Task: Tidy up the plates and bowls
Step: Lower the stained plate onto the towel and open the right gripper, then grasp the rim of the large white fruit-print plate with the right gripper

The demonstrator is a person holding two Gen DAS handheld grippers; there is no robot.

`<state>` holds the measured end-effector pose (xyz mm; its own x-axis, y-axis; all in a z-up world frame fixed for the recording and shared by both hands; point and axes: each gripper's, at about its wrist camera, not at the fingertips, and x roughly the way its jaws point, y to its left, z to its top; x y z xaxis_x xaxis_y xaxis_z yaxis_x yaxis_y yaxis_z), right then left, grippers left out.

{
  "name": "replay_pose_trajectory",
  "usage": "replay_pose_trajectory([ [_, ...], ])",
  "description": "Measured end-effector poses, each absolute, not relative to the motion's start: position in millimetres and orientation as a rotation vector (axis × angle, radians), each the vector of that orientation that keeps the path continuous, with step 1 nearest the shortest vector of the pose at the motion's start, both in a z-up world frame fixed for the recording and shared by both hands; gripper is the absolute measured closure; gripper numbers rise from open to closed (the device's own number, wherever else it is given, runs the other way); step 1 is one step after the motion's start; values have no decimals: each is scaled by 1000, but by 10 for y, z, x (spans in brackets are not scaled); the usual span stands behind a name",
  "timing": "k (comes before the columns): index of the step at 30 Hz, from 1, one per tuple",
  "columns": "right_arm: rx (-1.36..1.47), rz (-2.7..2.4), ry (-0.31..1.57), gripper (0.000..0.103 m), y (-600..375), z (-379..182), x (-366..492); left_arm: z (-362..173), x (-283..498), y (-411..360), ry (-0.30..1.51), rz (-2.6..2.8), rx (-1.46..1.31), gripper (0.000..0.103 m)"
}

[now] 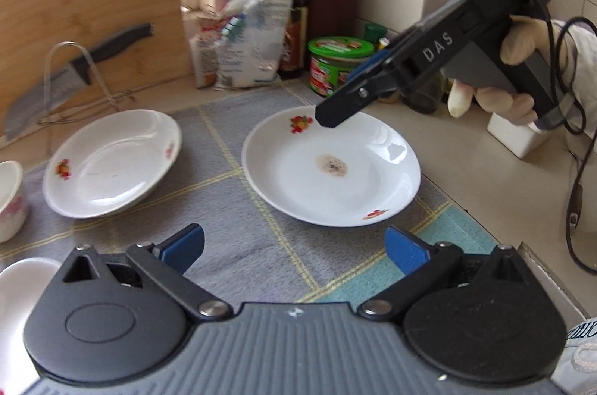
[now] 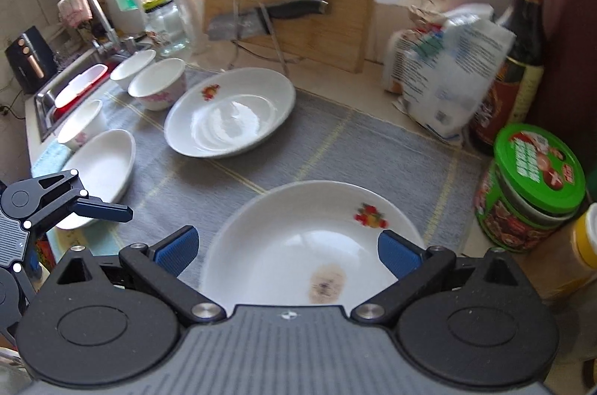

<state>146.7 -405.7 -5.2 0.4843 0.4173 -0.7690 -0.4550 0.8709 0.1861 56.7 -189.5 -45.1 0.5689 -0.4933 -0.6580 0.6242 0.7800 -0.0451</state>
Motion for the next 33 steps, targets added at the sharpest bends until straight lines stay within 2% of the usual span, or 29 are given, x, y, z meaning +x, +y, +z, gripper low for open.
replay_pose_trajectory([
  [12,-40,620,889,0,-3082,-125,1023,-444,169,-913,703,-322,128,1],
  [27,-49,555,979,0,-2164,-539,1023,-986,71,211,811,-254,129,1],
  [33,-45,546,1013,0,-1912,-614,1096,-1162,177,356,831,-315,171,1],
])
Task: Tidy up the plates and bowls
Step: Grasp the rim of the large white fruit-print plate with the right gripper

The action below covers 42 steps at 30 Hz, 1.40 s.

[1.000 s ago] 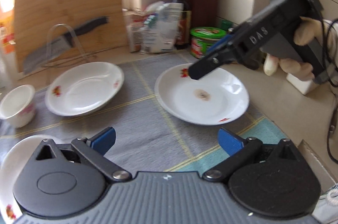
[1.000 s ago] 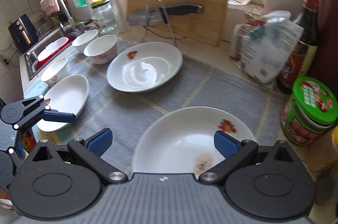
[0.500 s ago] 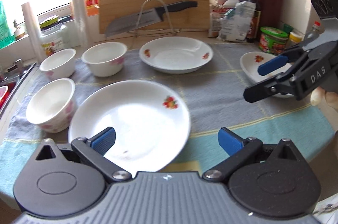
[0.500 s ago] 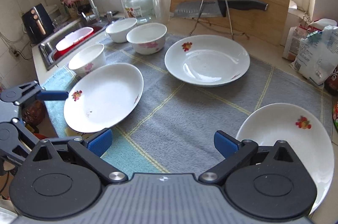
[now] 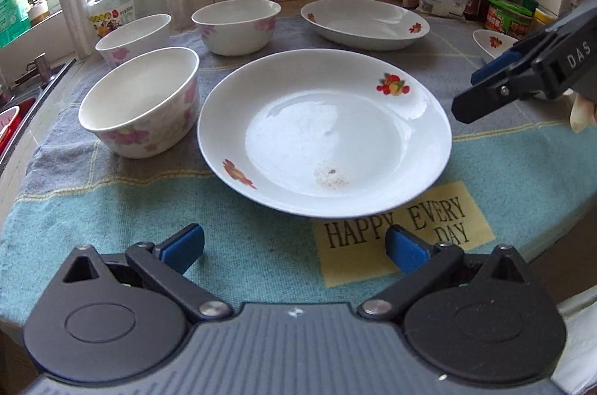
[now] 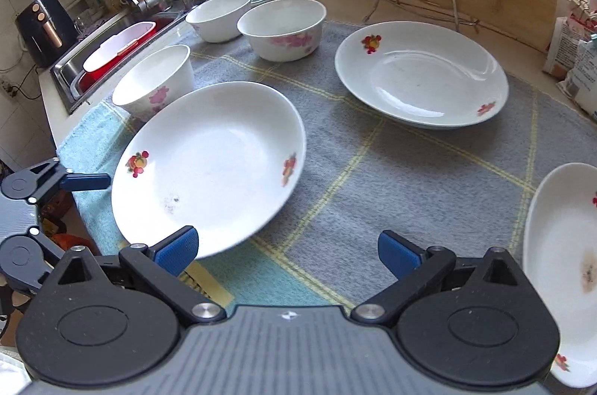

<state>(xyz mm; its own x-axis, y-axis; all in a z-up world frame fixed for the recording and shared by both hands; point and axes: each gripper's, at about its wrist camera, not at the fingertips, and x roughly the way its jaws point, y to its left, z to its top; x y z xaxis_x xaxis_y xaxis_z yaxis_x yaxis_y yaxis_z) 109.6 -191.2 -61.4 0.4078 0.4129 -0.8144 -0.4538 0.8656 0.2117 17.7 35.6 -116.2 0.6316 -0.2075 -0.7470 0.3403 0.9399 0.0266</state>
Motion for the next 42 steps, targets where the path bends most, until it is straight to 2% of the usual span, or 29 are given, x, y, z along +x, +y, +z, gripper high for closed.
replay_pose_trajectory([
  [25,11,485,1093,0,-1422,-809,1267,-1283,424,559,712,-580,215,0],
  [42,-6,684,1128,0,-1315,-861,1806,-1330,383,598,654,-590,201,0],
])
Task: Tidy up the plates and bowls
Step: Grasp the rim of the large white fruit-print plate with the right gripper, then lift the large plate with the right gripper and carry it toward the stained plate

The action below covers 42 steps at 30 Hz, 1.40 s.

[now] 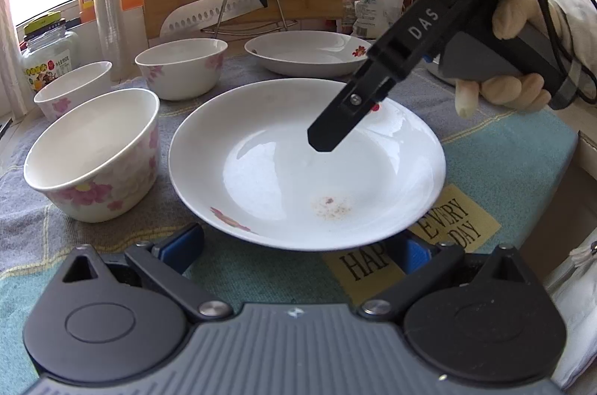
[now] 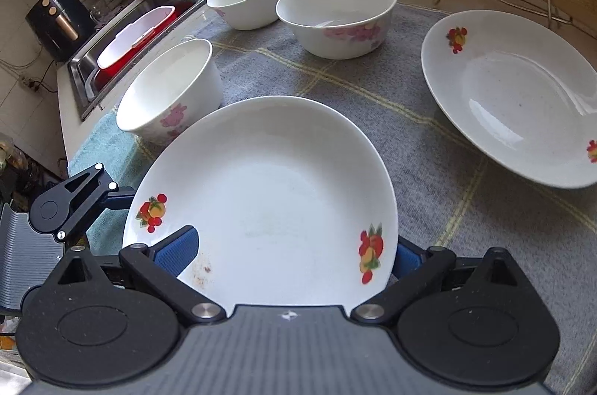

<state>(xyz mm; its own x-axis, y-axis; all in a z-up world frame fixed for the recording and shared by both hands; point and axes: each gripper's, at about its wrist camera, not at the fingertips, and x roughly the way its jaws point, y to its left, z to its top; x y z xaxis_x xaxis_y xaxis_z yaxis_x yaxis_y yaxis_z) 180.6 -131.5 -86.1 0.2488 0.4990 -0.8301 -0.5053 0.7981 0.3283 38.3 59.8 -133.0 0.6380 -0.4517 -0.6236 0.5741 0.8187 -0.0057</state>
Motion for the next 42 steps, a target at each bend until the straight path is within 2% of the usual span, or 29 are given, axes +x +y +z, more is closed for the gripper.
replay_pose_trajectory([
  [10,8,775,1192,0,-1254,-858,2175,-1311,414,588,673,-612,216,0],
  [42,-79,865,1302,0,-1116,-832,2339,-1270,467,546,692,-658,291,1],
])
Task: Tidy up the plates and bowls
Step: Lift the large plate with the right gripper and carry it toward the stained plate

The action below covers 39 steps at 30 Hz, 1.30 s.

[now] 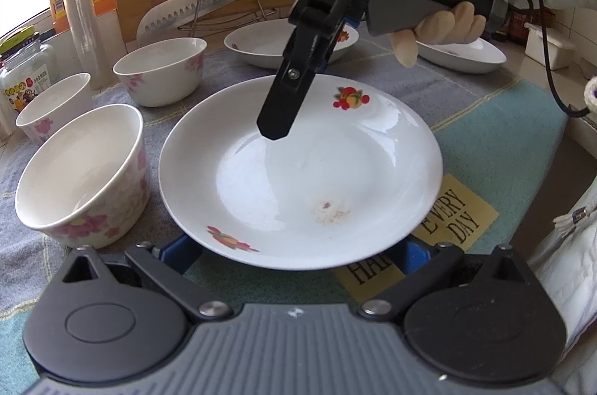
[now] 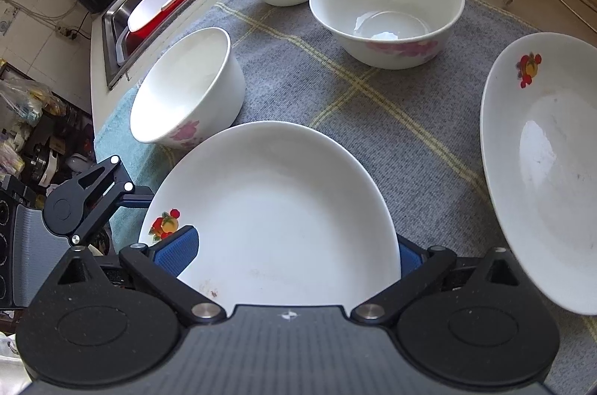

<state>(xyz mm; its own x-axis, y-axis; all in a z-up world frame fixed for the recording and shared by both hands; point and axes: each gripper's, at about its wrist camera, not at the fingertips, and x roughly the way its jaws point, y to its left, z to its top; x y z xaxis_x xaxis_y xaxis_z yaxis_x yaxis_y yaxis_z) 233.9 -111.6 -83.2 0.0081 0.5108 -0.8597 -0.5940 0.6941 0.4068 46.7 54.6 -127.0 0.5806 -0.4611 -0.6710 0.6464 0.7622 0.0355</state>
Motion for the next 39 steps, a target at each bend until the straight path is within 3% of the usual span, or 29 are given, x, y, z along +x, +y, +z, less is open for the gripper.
replay_pose_trajectory([
  [39,-80,858,1214,0,-1414,-522,2130,-1016,523,333,705,-685,302,1],
])
